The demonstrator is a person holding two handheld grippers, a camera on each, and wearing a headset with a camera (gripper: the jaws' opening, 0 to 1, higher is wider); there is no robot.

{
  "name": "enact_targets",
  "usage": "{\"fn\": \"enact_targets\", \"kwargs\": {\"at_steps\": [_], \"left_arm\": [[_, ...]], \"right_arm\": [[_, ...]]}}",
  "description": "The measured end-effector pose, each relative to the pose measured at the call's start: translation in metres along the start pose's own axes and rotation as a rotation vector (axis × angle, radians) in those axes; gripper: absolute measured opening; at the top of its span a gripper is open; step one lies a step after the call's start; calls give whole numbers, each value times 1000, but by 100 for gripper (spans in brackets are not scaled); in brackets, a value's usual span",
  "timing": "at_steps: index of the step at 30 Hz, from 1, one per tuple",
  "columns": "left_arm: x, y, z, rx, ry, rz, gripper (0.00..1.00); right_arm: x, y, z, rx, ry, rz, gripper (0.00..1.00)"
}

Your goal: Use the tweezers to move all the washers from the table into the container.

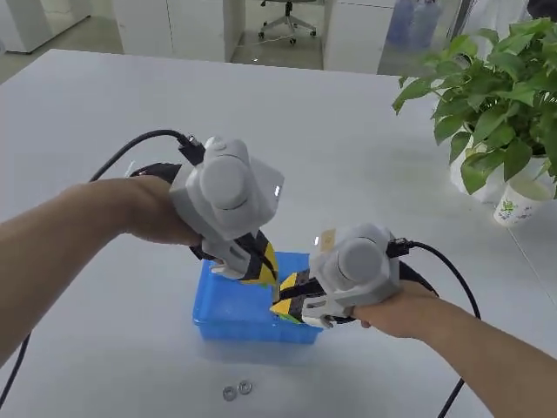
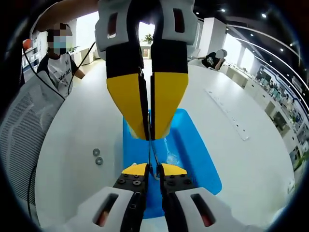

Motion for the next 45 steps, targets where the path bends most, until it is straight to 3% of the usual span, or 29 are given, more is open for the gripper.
{"fn": "enact_targets", "kwargs": {"at_steps": [12, 27, 45], "left_arm": [[6, -4, 3, -17, 10, 3, 5], [4, -3, 3, -9, 7, 5, 6], [-17, 3, -9, 8, 2, -19, 5]], "right_arm": [[4, 4, 5, 28, -5, -8, 12], [2, 3, 4, 2, -17, -9, 12], [-12, -1, -14, -40, 6, 23, 12]]}}
Point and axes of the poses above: the centre of the closed fingertips' face, and the gripper's own axes: x roughly forward along the fingers, y roughly to its right, z roughly out of its underside, the point moved 10 cm from there along -x, roughly backward along the fingers, and after that the axes turned 3 degrees about -x, right-handed, at the moved point
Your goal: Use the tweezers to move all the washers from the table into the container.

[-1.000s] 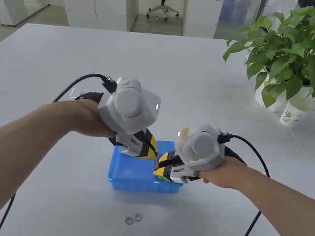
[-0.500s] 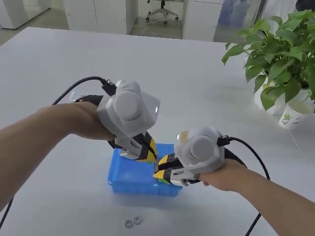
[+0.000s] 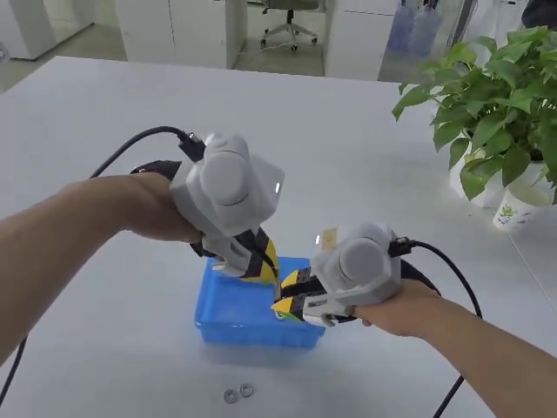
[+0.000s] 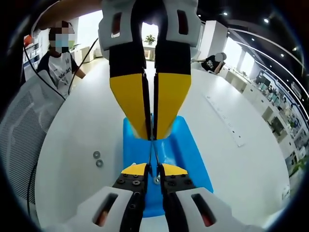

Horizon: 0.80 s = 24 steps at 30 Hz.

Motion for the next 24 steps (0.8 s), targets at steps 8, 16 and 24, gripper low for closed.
{"fn": "enact_targets", "kwargs": {"at_steps": [8, 16, 24], "left_arm": [[-18, 10, -4, -3, 10, -27, 5], [-33, 31, -7, -19, 8, -52, 5], [-39, 49, -5, -33, 5, -54, 5]], "right_arm": [[-8, -6, -15, -21, 18, 12, 12], [-13, -20, -29, -49, 28, 13, 12], [-13, -38, -35, -61, 37, 3, 12]]}}
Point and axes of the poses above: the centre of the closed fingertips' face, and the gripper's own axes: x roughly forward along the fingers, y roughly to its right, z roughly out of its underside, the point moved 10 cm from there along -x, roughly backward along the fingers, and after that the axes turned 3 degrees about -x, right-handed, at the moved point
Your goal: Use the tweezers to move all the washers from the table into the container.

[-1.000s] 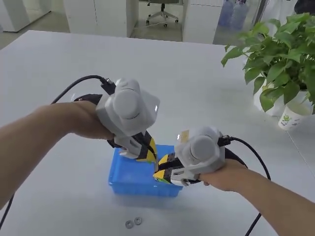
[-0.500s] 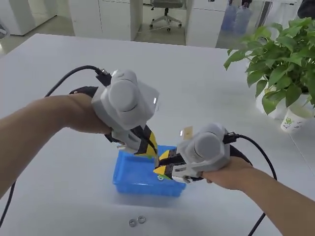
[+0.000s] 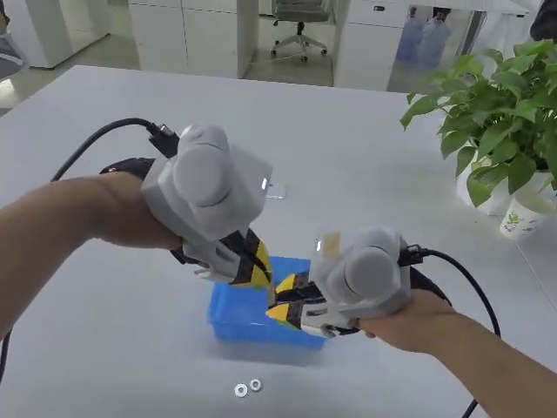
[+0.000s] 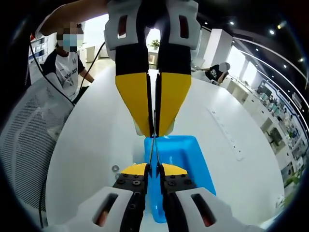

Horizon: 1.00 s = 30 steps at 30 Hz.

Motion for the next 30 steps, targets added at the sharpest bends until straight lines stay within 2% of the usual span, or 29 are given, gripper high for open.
{"fn": "enact_targets", "kwargs": {"at_steps": [9, 16, 30], "left_arm": [[0, 13, 8, -10, -7, 9, 5], [7, 25, 13, -13, -17, 21, 5], [21, 40, 20, -17, -40, 62, 5]], "right_arm": [[5, -17, -2, -5, 2, -19, 12], [12, -28, 0, -9, -5, -38, 12], [22, -48, 11, 8, -9, -73, 12]]}}
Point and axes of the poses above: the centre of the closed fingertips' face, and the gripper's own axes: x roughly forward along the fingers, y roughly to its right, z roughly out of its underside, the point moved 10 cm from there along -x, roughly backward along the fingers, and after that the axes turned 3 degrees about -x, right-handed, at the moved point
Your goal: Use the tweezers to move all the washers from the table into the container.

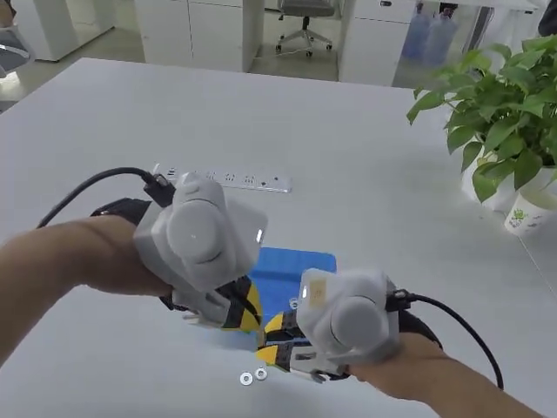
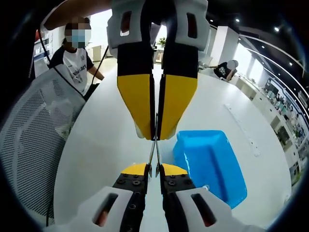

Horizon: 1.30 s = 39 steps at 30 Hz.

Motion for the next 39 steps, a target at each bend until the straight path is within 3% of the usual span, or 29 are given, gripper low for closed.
{"fn": "enact_targets", "kwargs": {"at_steps": [21, 39], "left_arm": [[17, 7, 7, -7, -19, 30, 5], [19, 6, 7, -12, -11, 35, 5]], "right_arm": [[11, -10, 12, 34, 6, -27, 12], [11, -11, 13, 46, 19, -28, 12]]}}
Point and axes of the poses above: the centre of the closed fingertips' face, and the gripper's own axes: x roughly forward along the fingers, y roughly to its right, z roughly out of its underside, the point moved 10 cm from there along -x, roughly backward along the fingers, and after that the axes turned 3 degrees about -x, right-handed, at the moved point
